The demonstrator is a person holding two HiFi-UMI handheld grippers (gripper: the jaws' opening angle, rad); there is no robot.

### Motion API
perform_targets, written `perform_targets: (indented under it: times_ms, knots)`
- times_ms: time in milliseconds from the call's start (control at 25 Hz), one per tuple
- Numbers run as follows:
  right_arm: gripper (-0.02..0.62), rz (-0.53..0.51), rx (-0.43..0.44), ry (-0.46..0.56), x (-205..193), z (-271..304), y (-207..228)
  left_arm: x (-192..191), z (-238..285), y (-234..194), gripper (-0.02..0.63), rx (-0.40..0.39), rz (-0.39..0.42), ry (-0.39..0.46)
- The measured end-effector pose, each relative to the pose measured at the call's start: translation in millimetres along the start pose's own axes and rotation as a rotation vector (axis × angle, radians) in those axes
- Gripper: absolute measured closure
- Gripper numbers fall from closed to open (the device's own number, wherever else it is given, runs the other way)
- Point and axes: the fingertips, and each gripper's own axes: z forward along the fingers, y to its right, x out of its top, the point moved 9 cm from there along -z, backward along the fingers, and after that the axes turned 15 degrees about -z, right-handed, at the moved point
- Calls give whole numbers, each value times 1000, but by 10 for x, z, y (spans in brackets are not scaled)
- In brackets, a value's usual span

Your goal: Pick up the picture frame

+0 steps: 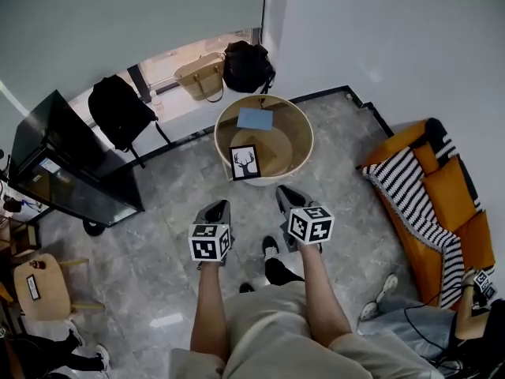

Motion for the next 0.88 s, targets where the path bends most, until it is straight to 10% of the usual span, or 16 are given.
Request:
perform_targets:
  times_ms: [400, 880]
  knots:
    - [554, -13, 55, 138, 715, 752, 524, 839, 351, -98, 584, 123, -8, 143]
    - [554, 49, 193, 83, 649, 1445, 1198, 715, 633, -214, 584, 370, -39, 166]
